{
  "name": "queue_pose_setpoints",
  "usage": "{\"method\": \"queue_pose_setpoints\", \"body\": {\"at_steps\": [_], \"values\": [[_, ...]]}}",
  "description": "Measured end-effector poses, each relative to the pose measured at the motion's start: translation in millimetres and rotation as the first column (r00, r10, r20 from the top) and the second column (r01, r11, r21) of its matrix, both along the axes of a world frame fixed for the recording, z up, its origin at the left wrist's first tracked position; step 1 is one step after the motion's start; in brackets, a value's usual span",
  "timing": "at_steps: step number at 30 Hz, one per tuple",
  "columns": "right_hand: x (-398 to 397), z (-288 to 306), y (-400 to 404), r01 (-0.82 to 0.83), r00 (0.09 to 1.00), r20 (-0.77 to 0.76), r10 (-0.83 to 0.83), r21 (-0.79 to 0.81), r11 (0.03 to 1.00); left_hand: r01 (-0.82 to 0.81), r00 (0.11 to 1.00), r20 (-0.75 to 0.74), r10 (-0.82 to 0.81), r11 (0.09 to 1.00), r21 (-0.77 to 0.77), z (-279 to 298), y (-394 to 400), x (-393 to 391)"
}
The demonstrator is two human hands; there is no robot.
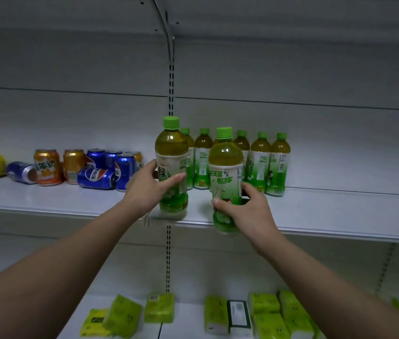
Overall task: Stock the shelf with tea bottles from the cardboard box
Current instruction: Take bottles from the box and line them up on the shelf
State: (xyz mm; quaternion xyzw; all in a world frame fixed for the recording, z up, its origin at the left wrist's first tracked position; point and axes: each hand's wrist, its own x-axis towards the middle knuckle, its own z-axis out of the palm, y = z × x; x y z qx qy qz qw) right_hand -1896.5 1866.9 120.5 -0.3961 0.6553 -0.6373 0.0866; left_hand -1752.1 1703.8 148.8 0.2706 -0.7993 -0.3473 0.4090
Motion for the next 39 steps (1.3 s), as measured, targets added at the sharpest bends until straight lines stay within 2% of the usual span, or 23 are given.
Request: {"method": "queue_pose_setpoints", "body": {"at_steps": [5, 8, 13, 16, 18, 22, 26, 33, 39], "values": [[-27.6, 1.4, -30.3, 0.053, 0.998, 0.023, -0.053, -0.011, 0.999, -0.04, 0.997, 0.063, 0.04, 0.999, -0.006, -15.6, -27.0, -25.0], [-44.8, -2.7, -42.5, 0.047, 0.998, 0.043, -0.047, 0.004, 0.999, -0.037, 0.999, 0.037, 0.036, 0.999, 0.036, -21.8, -41.9, -34.8], [-65.3, -11.9, -54.3, -0.02, 0.999, 0.037, 0.02, 0.017, 1.0, -0.039, 0.999, 0.035, 0.037, 0.998, 0.057, -31.5, -59.7, -50.7], [-68.2, -14.8, -60.9, -0.042, 0.999, 0.019, 0.041, 0.041, 0.998, -0.003, 1.0, 0.012, 0.002, 0.992, 0.123, -33.5, -59.7, -58.7], [-69.7, -13.8, -66.3, -0.024, 0.999, -0.034, 0.027, 0.097, 0.995, -0.004, 1.0, 0.022, 0.001, 0.991, 0.134, -36.7, -60.2, -61.1], [-70.5, -8.8, -67.7, 0.11, 0.97, -0.242, -0.039, 0.289, 0.951, 0.046, 0.983, 0.172, -0.061, 0.995, 0.091, -50.6, -59.4, -57.9], [-66.5, -12.1, -62.9, 0.125, 0.966, -0.258, -0.029, 0.363, 0.923, 0.022, 0.98, 0.195, -0.032, 0.998, 0.054, -52.4, -68.3, -58.9], [-56.9, -17.7, -94.0, 0.197, 0.927, -0.369, -0.071, 0.315, 0.928, -0.091, 0.982, 0.171, 0.078, 0.993, 0.068, -49.8, -78.8, -74.9], [-61.4, -27.8, -143.4, 0.291, 0.889, -0.433, -0.149, 0.281, 0.914, -0.212, 0.964, 0.162, 0.21, 0.977, -0.008, -54.0, -94.0, -103.7]]}}
